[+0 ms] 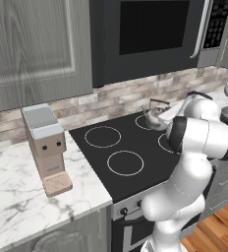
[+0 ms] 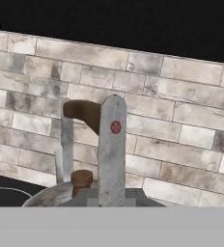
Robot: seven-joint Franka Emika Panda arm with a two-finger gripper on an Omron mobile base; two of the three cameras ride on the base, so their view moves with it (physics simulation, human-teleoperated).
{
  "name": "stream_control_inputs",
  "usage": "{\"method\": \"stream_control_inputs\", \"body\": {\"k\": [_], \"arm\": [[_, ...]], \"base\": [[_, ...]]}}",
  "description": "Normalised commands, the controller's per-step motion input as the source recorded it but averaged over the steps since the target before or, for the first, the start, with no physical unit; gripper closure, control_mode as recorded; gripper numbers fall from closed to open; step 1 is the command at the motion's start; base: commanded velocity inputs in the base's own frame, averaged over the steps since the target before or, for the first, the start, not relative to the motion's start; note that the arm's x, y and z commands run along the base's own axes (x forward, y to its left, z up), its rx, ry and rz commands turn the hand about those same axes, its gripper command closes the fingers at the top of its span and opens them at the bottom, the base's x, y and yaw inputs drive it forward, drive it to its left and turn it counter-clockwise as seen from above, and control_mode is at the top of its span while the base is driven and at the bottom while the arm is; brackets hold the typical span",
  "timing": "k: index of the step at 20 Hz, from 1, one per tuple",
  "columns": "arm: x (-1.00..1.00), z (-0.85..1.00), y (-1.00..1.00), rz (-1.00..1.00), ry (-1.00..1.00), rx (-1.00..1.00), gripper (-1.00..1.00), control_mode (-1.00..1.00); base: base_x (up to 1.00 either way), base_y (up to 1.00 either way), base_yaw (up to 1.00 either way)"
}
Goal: Pick the kettle from the cabinet and place it on a stove burner. Then pick the pot from the counter and place it on another stove burner. Finally, turn both burners on.
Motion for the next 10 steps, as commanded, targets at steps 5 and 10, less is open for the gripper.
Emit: {"method": "stream_control_inputs", "body": {"k": [5,10], "arm": [[0.15,-0.14,-0.01,0.00,-0.04,0.00,1.00,-1.00],[0.20,-0.08,-0.01,0.00,-0.04,0.00,1.00,-1.00]], "base": [[0.00,0.00,0.00],[0.00,0.00,0.00]]}}
